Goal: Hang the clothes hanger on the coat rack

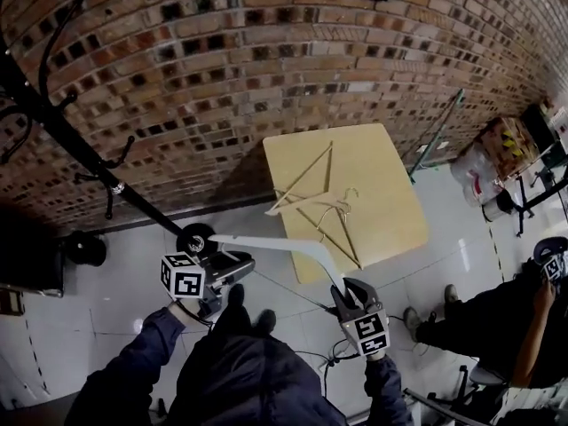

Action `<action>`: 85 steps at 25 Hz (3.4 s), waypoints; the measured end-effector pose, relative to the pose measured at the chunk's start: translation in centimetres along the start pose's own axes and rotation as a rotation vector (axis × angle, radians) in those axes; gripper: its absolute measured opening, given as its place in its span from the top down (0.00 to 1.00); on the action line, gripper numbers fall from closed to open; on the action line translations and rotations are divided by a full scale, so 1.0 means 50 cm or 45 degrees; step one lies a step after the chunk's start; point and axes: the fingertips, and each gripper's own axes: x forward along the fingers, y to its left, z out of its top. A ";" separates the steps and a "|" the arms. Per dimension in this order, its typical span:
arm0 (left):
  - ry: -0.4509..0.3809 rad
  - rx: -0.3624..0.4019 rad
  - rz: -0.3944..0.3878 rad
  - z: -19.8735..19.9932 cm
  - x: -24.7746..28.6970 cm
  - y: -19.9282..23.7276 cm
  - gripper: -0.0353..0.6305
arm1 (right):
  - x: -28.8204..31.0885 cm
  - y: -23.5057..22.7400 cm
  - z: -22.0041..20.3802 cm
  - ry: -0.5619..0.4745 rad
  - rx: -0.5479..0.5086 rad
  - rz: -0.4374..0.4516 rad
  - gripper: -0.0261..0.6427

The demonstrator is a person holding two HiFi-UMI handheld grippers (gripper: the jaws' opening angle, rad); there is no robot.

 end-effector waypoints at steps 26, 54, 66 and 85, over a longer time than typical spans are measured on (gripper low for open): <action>-0.571 0.040 0.335 -0.024 -0.852 0.061 0.82 | 0.303 0.634 0.445 -0.156 -0.548 0.416 0.79; -0.637 -0.191 0.325 -0.090 -0.951 0.291 0.84 | 0.561 0.730 0.409 -0.009 -0.696 0.438 0.79; -0.659 -0.355 0.343 -0.116 -0.894 0.456 0.87 | 0.712 0.673 0.379 -0.030 -0.924 0.304 0.78; -0.780 -0.683 0.431 -0.124 -0.867 0.661 0.88 | 0.857 0.633 0.342 0.053 -1.084 0.123 0.78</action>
